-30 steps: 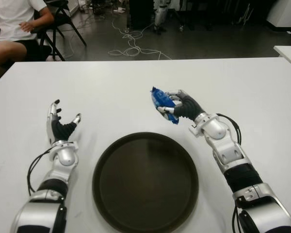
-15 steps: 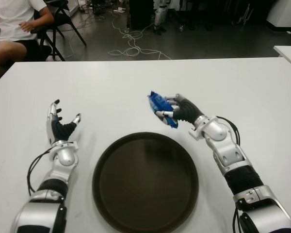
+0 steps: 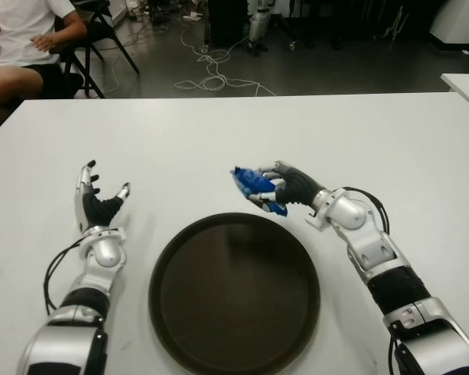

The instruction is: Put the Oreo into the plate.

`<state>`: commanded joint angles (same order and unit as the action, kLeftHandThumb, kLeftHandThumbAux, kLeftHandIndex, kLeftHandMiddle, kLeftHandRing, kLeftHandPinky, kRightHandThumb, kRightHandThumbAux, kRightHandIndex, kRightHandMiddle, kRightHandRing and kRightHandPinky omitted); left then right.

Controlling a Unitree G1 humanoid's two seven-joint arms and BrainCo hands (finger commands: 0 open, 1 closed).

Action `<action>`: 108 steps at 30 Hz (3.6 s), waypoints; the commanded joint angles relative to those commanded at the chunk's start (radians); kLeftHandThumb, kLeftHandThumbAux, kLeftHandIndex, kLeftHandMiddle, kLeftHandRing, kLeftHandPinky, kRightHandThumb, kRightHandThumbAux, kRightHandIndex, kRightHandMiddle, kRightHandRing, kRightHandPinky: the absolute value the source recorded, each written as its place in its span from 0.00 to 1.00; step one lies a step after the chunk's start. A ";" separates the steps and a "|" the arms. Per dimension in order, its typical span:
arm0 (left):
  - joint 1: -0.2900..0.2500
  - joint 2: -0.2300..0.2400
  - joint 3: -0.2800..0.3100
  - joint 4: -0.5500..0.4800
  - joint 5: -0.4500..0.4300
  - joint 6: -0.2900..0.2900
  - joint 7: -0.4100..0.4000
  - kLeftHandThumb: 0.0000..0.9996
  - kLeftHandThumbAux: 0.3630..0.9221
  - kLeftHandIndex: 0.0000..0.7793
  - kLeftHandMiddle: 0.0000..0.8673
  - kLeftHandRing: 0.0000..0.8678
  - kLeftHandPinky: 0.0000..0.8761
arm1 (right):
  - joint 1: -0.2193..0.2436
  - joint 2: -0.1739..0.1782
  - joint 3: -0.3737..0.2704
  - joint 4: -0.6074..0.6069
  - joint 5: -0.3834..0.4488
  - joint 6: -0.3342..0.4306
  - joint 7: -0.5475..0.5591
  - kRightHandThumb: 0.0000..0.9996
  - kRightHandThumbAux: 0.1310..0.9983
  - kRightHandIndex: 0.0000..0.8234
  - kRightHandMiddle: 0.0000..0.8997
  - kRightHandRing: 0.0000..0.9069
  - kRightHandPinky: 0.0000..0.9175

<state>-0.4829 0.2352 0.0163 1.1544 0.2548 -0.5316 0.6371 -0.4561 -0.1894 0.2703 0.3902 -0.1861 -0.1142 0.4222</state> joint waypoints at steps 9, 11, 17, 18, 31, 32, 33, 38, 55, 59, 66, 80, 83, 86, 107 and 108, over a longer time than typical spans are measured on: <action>0.000 0.001 -0.001 -0.004 0.001 0.005 -0.002 0.29 0.75 0.15 0.14 0.16 0.24 | -0.015 -0.019 0.020 0.007 0.017 -0.015 0.091 0.68 0.70 0.53 0.89 0.89 0.85; 0.000 0.001 0.000 -0.004 0.000 0.007 -0.003 0.29 0.74 0.15 0.14 0.17 0.25 | -0.017 -0.022 0.022 0.006 0.019 -0.015 0.111 0.68 0.70 0.53 0.89 0.89 0.85; 0.001 0.000 -0.001 -0.007 0.000 0.012 -0.006 0.30 0.73 0.15 0.14 0.18 0.27 | -0.031 -0.045 0.050 0.004 -0.007 -0.027 0.161 0.68 0.70 0.53 0.90 0.89 0.87; 0.000 0.000 0.000 -0.007 -0.001 0.013 -0.007 0.30 0.73 0.15 0.14 0.18 0.27 | -0.032 -0.048 0.054 0.004 -0.011 -0.031 0.166 0.68 0.70 0.53 0.90 0.89 0.87; 0.000 -0.001 0.001 -0.009 -0.004 0.021 -0.014 0.29 0.73 0.14 0.13 0.15 0.23 | -0.032 -0.055 0.068 0.005 0.017 -0.082 0.242 0.68 0.70 0.53 0.90 0.90 0.87; 0.000 0.000 0.001 -0.009 -0.003 0.020 -0.012 0.29 0.73 0.14 0.13 0.15 0.23 | -0.031 -0.053 0.068 0.008 0.023 -0.089 0.248 0.68 0.70 0.53 0.90 0.90 0.87; 0.000 0.000 0.000 -0.009 -0.002 0.019 -0.011 0.29 0.73 0.15 0.12 0.15 0.24 | -0.031 -0.052 0.068 0.011 0.026 -0.094 0.252 0.68 0.70 0.53 0.90 0.90 0.87; 0.000 0.000 -0.001 -0.008 0.001 0.013 -0.005 0.31 0.75 0.15 0.13 0.16 0.26 | -0.030 -0.050 0.068 0.021 0.038 -0.121 0.268 0.68 0.70 0.53 0.90 0.90 0.87; 0.000 -0.001 0.000 -0.006 0.000 0.007 -0.004 0.35 0.71 0.15 0.14 0.20 0.32 | -0.020 -0.058 0.077 -0.003 0.044 -0.159 0.290 0.68 0.70 0.53 0.89 0.89 0.85; 0.001 -0.002 0.000 -0.007 -0.001 0.008 -0.005 0.33 0.74 0.15 0.14 0.20 0.30 | -0.014 -0.052 0.073 -0.010 0.065 -0.170 0.303 0.68 0.70 0.53 0.90 0.89 0.86; 0.001 0.000 -0.001 -0.006 0.002 0.012 0.001 0.33 0.74 0.15 0.14 0.20 0.30 | -0.006 -0.051 0.076 -0.034 0.079 -0.176 0.317 0.68 0.70 0.53 0.90 0.90 0.87; 0.003 -0.001 -0.002 -0.015 0.001 0.019 -0.004 0.30 0.74 0.15 0.13 0.16 0.23 | 0.035 -0.072 0.095 -0.147 0.061 -0.186 0.310 0.68 0.70 0.53 0.92 0.92 0.91; 0.002 -0.001 -0.002 -0.014 0.001 0.020 -0.004 0.30 0.74 0.15 0.13 0.16 0.22 | 0.037 -0.075 0.097 -0.156 0.063 -0.189 0.311 0.68 0.70 0.53 0.92 0.93 0.91; 0.001 0.000 -0.002 -0.012 0.001 0.020 -0.005 0.31 0.73 0.15 0.12 0.15 0.22 | 0.040 -0.074 0.100 -0.159 0.068 -0.201 0.312 0.68 0.70 0.53 0.92 0.93 0.91; 0.004 0.000 -0.004 -0.015 0.003 0.020 -0.002 0.29 0.72 0.14 0.12 0.15 0.23 | 0.065 -0.079 0.114 -0.199 0.018 -0.232 0.258 0.68 0.70 0.53 0.91 0.92 0.90; 0.004 0.000 -0.004 -0.015 0.003 0.020 -0.002 0.30 0.72 0.14 0.12 0.15 0.23 | 0.065 -0.079 0.114 -0.201 0.017 -0.231 0.257 0.68 0.70 0.53 0.91 0.92 0.90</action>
<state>-0.4785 0.2347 0.0127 1.1395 0.2575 -0.5117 0.6353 -0.3907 -0.2684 0.3841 0.1894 -0.1687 -0.3447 0.6788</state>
